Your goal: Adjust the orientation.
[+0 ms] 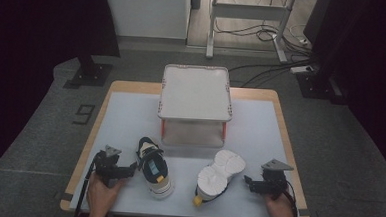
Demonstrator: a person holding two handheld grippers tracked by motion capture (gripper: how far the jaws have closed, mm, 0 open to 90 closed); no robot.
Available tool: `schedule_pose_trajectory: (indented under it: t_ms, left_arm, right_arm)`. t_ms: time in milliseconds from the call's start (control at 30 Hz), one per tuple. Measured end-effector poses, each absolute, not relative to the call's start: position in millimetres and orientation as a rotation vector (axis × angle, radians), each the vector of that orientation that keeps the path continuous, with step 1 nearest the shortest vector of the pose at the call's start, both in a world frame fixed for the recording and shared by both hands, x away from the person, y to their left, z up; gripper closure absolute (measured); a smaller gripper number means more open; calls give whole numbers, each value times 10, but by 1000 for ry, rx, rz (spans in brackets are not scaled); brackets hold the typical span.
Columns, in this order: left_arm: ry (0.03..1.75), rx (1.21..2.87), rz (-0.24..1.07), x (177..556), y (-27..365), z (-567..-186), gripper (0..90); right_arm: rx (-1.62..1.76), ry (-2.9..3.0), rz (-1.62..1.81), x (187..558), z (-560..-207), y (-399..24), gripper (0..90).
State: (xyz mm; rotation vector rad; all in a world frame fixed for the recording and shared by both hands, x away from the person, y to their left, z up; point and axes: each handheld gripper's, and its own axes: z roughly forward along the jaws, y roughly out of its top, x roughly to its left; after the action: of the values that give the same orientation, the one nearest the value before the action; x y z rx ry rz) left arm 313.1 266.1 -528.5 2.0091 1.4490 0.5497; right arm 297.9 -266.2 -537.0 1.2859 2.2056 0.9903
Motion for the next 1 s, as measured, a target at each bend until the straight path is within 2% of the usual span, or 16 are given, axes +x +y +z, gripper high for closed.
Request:
schedule_pose_trajectory:
  t_ms: [667,1000]
  left_arm:
    - [1449,2011,550,3130,2660,-5283,39]
    - [1443,2032,551,3059,2675,-5256,71]
  right_arm:
    - [1285,2206,990,2979,-5370,-2661,111]
    - [1284,2205,989,2977,-5370,-2660,112]
